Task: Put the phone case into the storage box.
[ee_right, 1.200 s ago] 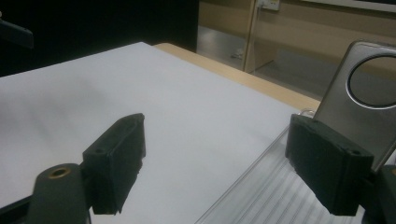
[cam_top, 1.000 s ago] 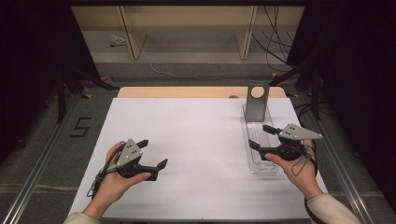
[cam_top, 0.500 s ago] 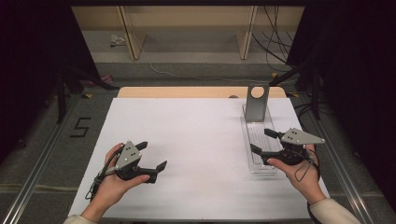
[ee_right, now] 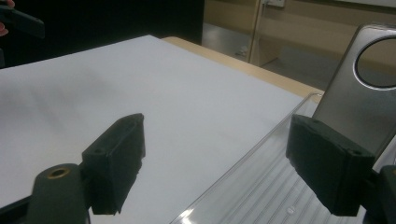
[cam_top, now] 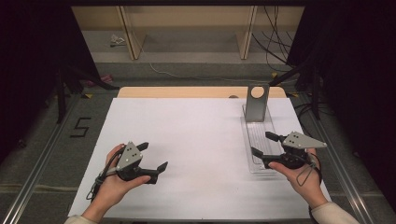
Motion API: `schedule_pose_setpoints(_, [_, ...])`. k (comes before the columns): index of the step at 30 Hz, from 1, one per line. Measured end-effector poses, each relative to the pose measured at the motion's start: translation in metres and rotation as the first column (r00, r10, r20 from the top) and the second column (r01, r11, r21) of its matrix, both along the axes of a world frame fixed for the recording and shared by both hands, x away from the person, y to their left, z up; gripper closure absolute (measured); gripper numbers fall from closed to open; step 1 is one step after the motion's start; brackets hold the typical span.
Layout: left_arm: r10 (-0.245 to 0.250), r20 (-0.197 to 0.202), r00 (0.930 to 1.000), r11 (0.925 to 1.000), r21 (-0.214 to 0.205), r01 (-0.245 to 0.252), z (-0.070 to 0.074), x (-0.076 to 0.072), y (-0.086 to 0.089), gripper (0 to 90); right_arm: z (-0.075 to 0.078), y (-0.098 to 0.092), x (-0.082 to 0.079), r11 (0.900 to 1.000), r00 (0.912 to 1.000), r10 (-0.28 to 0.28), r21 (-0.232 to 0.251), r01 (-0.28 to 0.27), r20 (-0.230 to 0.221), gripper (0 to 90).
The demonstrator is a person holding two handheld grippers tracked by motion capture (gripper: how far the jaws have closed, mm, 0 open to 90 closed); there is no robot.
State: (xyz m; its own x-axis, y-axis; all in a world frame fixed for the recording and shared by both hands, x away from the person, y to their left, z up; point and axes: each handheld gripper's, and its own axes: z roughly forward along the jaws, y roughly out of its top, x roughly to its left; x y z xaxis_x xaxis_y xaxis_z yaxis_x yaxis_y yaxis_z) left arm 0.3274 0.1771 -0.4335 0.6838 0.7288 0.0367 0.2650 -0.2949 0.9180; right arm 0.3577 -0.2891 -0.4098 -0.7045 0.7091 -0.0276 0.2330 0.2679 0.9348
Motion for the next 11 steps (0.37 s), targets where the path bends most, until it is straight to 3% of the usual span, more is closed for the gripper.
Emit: schedule_pose_setpoints(11, [-0.011, -0.004, 0.9999, 0.9999, 0.003, 0.011, -0.0022, 0.0006, -0.0032, 6.2, -0.0016, -0.0045, 0.0017, 0.9986, 0.9991, -0.042, 0.033, 0.042, 0.002, 20.9])
